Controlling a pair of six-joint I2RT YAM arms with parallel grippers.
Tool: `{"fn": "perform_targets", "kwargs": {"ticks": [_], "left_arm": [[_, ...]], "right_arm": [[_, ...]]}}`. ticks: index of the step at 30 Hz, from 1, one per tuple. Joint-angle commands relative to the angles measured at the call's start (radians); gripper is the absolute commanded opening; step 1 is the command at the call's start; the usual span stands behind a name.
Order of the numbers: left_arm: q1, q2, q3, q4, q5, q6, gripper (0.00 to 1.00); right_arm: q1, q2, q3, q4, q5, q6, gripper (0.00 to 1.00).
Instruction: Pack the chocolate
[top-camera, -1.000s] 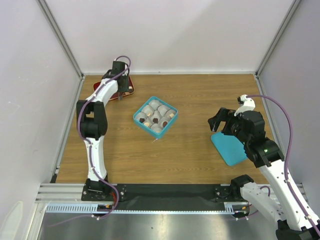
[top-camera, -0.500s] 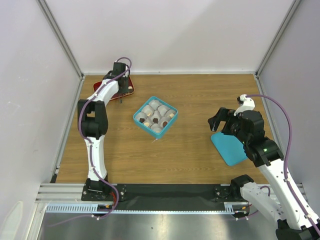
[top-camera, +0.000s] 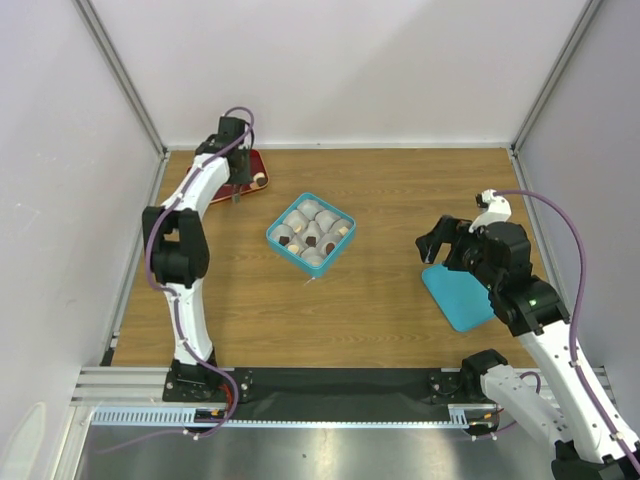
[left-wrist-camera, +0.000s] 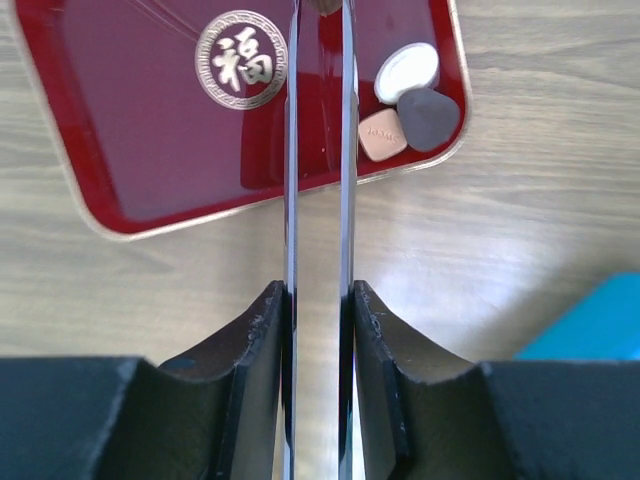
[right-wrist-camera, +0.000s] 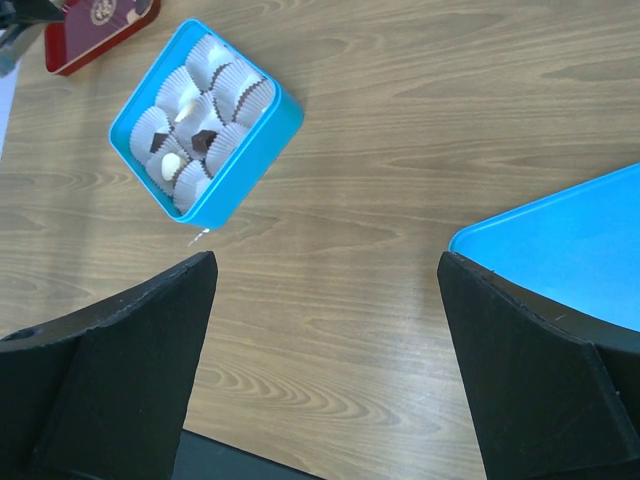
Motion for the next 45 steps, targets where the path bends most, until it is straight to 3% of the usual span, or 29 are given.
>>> {"fn": "perform_targets", "kwargs": {"ticks": [1,8,13,18,31,45], "left_arm": [[0.001,-0.16,-0.021,-0.037,0.011,-0.043,0.33],[-0.091,-0.384,-0.188,-0.044,0.146,-0.042,0.34],[-0.286,-0.506,-0.366,-0.023,0.151,-0.048,0.34],[-0.436,-0.558,-0.435,-0.024,0.123,-0.07,0.34],[-0.499,-0.596,-0.569,0.038,0.123,-0.109,0.34],[-0.515,-0.538,-0.54,0.051,0.092,-0.109,0.36]], "right_arm": [[-0.003,-0.019,0.051,-0.004,-0.015,0.0,0.99],[-0.003,-0.029,0.067,-0.026,-0.043,0.003,0.99],[-0.005,-0.039,0.073,-0.046,-0.026,-0.002,0.99],[-0.005,-0.052,0.074,-0.063,-0.026,0.001,0.99],[-0.005,-0.059,0.073,-0.076,0.001,-0.004,0.99],[-0.005,-0.064,0.071,-0.073,0.011,-0.004,0.99]]}}
